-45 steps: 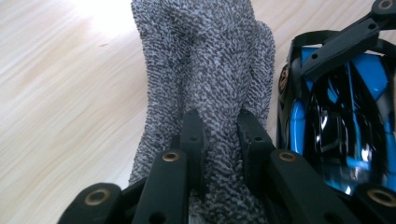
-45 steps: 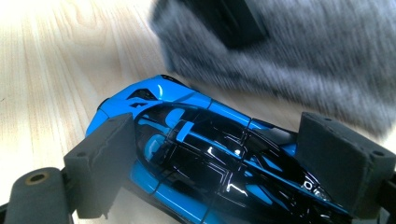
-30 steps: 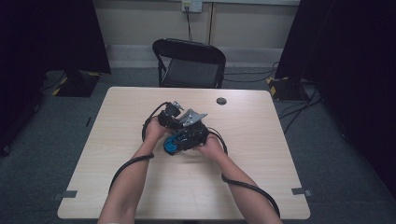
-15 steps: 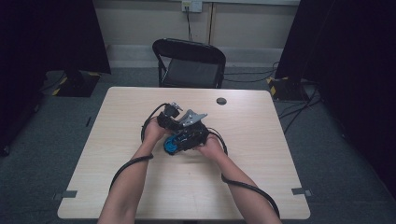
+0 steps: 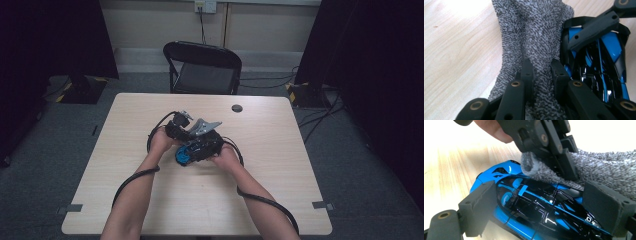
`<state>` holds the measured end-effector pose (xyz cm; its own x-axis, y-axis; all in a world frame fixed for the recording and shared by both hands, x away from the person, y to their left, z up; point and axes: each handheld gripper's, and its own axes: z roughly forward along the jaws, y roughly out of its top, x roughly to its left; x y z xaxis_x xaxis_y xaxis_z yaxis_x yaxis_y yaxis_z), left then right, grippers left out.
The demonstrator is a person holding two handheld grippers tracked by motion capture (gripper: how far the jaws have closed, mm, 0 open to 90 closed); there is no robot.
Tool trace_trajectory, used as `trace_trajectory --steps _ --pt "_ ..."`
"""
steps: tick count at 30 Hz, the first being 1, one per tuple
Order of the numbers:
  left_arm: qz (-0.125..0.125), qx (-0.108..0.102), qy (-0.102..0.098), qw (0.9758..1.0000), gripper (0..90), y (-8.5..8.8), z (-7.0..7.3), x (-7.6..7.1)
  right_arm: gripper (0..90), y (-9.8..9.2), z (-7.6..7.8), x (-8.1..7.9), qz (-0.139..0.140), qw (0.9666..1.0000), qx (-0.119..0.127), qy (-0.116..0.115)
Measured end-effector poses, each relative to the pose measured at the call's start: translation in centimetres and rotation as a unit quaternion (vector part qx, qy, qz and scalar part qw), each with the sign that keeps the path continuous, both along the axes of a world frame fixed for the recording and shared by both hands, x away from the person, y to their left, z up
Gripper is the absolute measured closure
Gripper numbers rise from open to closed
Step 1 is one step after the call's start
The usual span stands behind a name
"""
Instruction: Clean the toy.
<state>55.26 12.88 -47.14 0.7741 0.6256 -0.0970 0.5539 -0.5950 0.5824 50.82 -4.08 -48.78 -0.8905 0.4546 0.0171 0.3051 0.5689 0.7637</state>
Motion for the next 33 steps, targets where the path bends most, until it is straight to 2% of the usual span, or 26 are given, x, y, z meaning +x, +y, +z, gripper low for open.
trace_trajectory --steps 2,5,13,25,33 --pt "0.006 -0.007 0.003 1.0 75.9 0.2 0.0 -0.1 11.9 0.0 0.0 0.0 0.0 1.0 0.0 -0.001" --pt "-0.007 0.004 0.005 1.0 75.8 0.6 0.1 -0.2 11.9 0.0 0.0 0.0 0.0 1.0 0.0 -0.001" --pt "-0.007 0.007 0.009 0.9999 75.8 1.2 0.3 -0.5 11.9 0.0 0.0 0.0 0.001 1.0 0.0 -0.001" --pt "0.002 0.003 0.013 0.9999 75.9 2.0 0.3 -1.1 12.0 0.0 0.0 0.0 0.003 1.0 0.0 -0.002" --pt "0.008 0.013 0.015 0.9998 75.8 2.9 0.4 -1.7 12.0 0.0 0.0 -0.1 0.001 1.0 0.0 -0.001"
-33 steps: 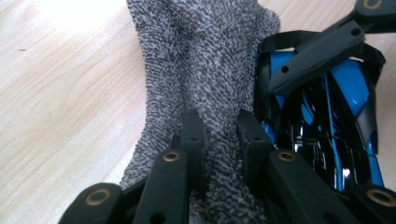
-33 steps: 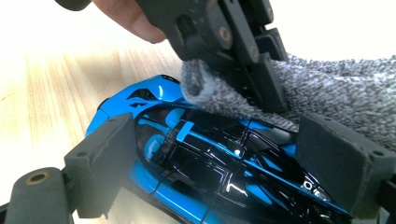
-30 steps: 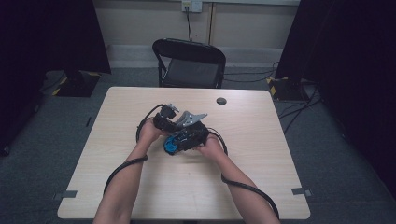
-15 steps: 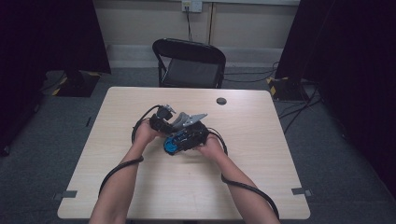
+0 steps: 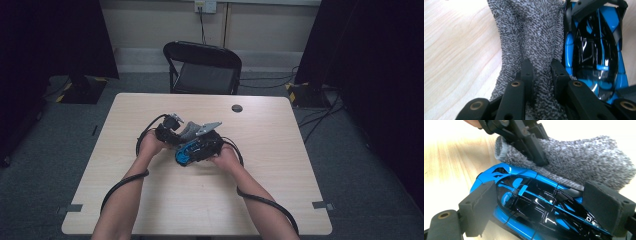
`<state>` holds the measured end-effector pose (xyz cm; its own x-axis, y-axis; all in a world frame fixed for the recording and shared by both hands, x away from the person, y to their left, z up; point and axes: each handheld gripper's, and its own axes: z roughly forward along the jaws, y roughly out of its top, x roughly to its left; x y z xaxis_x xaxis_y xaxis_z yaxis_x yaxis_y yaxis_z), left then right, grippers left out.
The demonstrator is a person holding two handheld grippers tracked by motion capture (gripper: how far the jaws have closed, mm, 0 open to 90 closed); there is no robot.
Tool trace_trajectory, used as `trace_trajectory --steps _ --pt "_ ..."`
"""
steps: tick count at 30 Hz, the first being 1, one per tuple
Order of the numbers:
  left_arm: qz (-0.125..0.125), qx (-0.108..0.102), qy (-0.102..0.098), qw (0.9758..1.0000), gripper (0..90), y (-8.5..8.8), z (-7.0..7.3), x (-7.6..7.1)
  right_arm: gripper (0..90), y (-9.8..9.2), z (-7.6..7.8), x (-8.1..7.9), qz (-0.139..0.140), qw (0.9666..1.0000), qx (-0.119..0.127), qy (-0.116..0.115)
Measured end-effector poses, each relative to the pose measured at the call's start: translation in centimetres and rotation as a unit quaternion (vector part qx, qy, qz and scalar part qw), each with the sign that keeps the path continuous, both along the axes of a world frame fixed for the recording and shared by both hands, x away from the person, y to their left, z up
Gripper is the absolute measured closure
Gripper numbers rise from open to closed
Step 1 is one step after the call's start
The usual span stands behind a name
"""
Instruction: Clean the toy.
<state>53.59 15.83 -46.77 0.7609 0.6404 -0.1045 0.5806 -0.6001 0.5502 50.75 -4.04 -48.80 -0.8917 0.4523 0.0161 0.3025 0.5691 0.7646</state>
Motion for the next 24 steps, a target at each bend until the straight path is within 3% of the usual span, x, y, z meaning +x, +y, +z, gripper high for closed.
trace_trajectory --steps 10,24 --pt "0.007 0.005 0.004 1.0 75.8 1.4 0.1 -0.9 12.0 0.0 0.0 0.0 0.0 1.0 -0.002 0.001" --pt "0.023 -0.006 0.008 0.9997 75.6 3.0 -0.1 -2.3 11.9 0.1 0.1 0.0 -0.001 1.0 -0.005 0.001"
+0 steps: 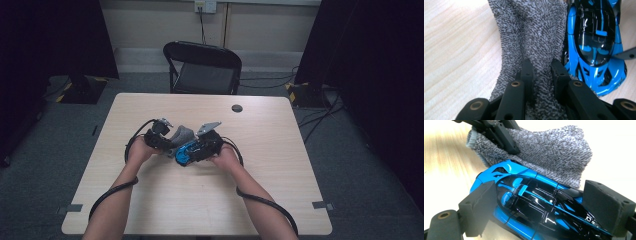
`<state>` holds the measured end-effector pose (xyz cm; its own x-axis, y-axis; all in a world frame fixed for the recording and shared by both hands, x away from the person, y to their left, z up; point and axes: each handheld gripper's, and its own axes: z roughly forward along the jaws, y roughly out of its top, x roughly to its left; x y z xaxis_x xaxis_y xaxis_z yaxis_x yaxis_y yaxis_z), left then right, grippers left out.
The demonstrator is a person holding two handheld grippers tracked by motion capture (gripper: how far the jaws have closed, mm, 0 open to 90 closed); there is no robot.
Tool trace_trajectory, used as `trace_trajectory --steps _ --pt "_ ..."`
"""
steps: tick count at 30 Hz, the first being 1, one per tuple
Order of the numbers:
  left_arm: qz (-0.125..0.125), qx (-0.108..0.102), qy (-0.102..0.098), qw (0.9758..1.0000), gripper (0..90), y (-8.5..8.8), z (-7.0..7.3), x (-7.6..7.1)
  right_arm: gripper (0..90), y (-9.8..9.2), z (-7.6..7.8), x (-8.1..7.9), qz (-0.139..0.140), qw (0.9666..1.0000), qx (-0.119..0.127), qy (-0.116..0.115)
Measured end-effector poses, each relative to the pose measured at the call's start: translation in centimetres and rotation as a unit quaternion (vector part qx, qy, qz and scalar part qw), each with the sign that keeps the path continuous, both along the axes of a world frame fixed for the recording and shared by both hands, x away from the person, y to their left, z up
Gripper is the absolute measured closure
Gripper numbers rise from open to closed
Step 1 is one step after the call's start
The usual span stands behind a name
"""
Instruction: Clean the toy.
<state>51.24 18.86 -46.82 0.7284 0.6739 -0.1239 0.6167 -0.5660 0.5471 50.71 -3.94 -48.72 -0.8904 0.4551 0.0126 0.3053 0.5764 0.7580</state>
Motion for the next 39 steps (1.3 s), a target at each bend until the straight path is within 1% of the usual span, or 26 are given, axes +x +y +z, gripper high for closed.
trace_trajectory --steps 7,11,20,22,27,30,38,39 --pt "0.011 -0.012 0.002 0.9999 75.5 0.5 -0.2 -0.7 11.9 0.0 0.0 0.0 0.0 1.0 0.0 0.0" --pt "0.013 -0.015 0.002 0.9998 75.5 0.7 -0.2 -1.2 11.9 0.0 0.0 0.0 -0.001 1.0 0.001 -0.001" --pt "0.014 -0.015 -0.001 0.9998 75.3 1.1 -0.1 -2.2 11.8 0.0 0.0 0.0 -0.001 1.0 0.0 -0.002" --pt "0.019 -0.023 0.002 0.9996 75.3 1.3 -0.2 -2.4 11.8 0.0 0.0 0.0 -0.001 1.0 0.0 -0.001" --pt "0.024 -0.033 0.004 0.9992 75.2 1.6 -0.3 -2.8 11.8 0.0 0.0 0.0 -0.001 1.0 -0.001 0.0" --pt "0.028 -0.035 0.006 0.999 75.2 1.8 -0.3 -3.1 11.8 0.0 0.0 0.0 -0.001 1.0 0.0 -0.002" --pt "0.021 -0.034 0.009 0.9991 75.2 2.3 -0.2 -3.8 11.8 0.1 0.0 -0.1 0.0 1.0 -0.001 -0.002" --pt "0.023 -0.037 0.01 0.999 75.2 2.3 -0.3 -4.0 11.8 0.1 0.0 -0.1 0.0 1.0 -0.001 -0.002"
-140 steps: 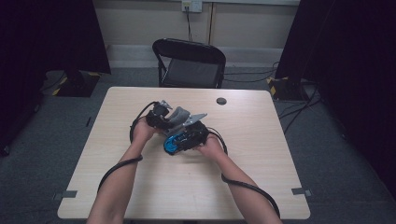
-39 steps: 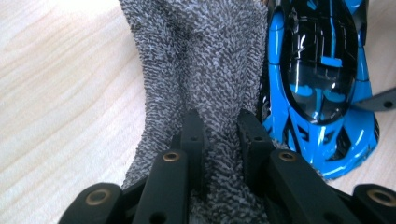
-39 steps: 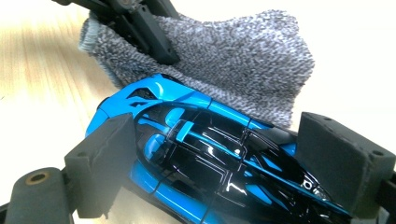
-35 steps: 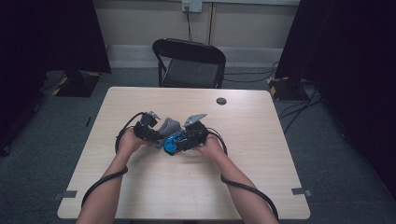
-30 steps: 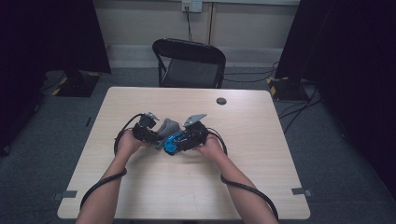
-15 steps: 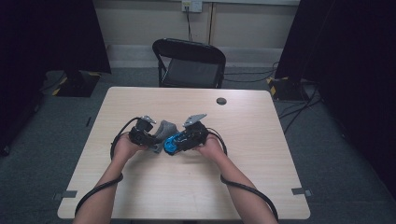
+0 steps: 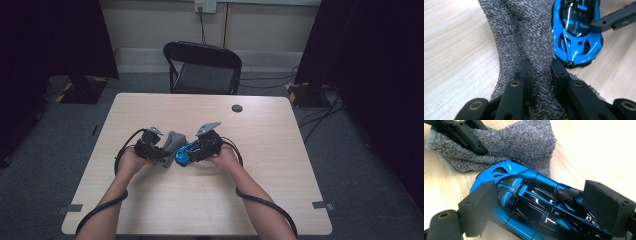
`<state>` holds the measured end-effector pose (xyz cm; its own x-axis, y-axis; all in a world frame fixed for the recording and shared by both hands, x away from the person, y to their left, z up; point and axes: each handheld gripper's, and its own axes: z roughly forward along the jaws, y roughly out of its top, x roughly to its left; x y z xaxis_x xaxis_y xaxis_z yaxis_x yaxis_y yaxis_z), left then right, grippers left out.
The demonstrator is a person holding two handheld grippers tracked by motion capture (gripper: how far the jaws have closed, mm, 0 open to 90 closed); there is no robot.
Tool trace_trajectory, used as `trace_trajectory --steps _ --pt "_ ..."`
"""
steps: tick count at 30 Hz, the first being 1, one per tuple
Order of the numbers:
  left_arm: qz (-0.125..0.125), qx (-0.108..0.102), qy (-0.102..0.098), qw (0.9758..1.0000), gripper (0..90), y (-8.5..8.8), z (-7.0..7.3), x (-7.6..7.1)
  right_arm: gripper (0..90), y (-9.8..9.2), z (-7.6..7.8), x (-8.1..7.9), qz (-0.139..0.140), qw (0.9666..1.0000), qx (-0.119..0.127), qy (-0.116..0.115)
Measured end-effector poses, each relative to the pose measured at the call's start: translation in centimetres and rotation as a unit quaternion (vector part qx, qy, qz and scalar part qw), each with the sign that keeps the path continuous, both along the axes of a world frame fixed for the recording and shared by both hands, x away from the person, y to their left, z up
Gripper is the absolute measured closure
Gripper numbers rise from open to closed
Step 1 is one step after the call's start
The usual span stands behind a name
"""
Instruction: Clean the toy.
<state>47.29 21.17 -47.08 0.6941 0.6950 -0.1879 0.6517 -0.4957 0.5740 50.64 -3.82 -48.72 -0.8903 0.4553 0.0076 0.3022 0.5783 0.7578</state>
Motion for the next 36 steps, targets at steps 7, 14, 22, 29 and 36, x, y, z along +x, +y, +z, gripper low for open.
trace_trajectory --steps 7,14,22,29,36 --pt "0.0 0.003 0.0 1.0 75.0 0.4 0.1 -1.0 11.8 0.1 0.0 -0.1 -0.001 1.0 -0.001 0.001" --pt "0.001 0.001 -0.001 1.0 75.0 0.9 0.1 -2.1 11.8 0.1 0.0 -0.1 -0.002 1.0 -0.001 0.001" --pt "-0.001 0.008 -0.001 1.0 75.0 1.8 0.3 -3.0 11.8 0.2 0.0 -0.1 -0.001 1.0 -0.002 0.002" --pt "0.005 0.013 -0.003 0.9999 74.8 2.6 0.6 -3.3 11.8 0.2 0.1 0.0 0.0 1.0 -0.005 0.003" --pt "0.017 0.016 -0.007 0.9997 74.9 4.0 1.9 -3.4 11.8 0.1 0.1 -0.1 -0.001 1.0 -0.003 0.003"
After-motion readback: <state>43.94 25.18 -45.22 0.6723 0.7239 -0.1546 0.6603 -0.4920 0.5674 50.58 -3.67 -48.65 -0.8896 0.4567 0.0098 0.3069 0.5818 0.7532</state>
